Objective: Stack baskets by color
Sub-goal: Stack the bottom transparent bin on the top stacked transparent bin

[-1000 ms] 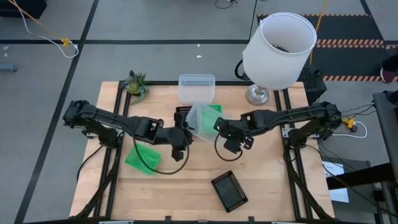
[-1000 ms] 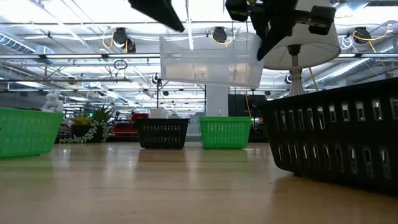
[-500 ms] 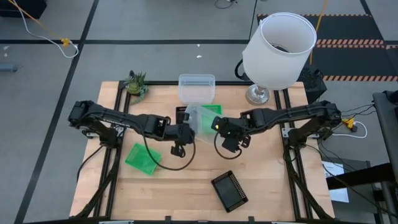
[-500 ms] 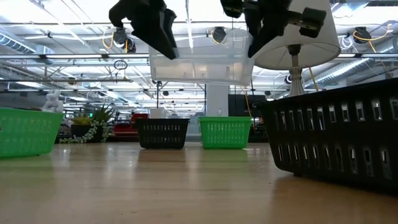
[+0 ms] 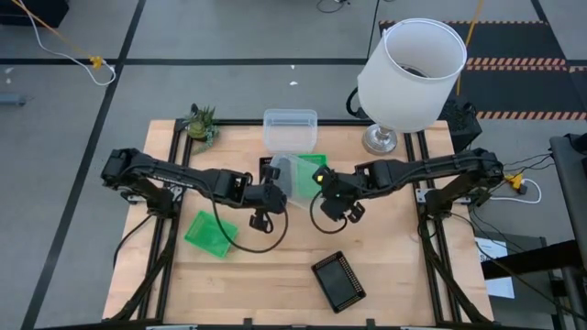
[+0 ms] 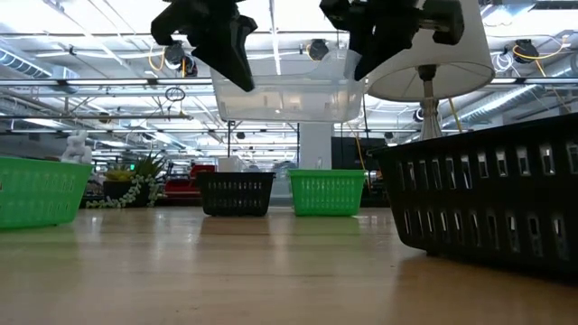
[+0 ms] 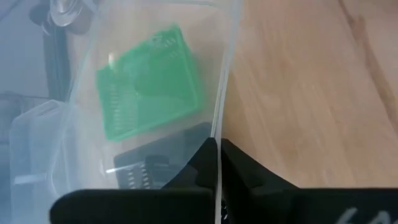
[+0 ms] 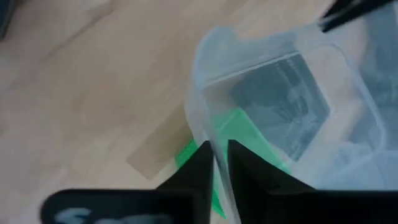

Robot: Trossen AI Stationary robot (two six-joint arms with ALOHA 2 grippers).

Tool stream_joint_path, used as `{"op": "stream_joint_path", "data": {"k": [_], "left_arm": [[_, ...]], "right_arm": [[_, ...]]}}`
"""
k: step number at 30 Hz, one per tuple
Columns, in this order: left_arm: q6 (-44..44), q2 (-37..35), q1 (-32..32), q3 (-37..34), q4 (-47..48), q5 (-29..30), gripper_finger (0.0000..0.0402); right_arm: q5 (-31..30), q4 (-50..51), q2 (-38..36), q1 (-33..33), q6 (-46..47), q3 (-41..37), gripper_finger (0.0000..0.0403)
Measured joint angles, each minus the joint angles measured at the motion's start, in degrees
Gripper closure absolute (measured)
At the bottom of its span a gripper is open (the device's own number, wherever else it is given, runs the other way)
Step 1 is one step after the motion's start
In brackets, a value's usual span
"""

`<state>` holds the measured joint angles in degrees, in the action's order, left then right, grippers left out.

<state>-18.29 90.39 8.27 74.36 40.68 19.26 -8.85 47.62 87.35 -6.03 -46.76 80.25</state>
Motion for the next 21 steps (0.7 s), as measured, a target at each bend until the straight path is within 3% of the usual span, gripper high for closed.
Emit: {"op": "stream_joint_path", "data": {"k": [5,13,17,21], "left_arm": [[0.0,-1.3,-1.7,0.0,1.1,0.1,0.0392],[1.3,-2.1,-4.5,0.0,1.6,-1.9,0.0392],[2.3,-2.1,-4.8,0.0,1.8,-2.4,0.0397],[3.2,-2.1,-4.9,0.0,1.9,-2.4,0.0391]], "right_arm": [[-6.2,-0.2,0.0,-0.8,5.8,0.0,0.0285],[-6.0,0.0,-1.0,-0.8,11.0,0.0,0.0176],[-5.8,-2.3,-1.2,-0.8,13.1,0.0,0.0162],[-4.3,-4.5,-1.2,-0.8,12.9,0.0,0.0176]]}}
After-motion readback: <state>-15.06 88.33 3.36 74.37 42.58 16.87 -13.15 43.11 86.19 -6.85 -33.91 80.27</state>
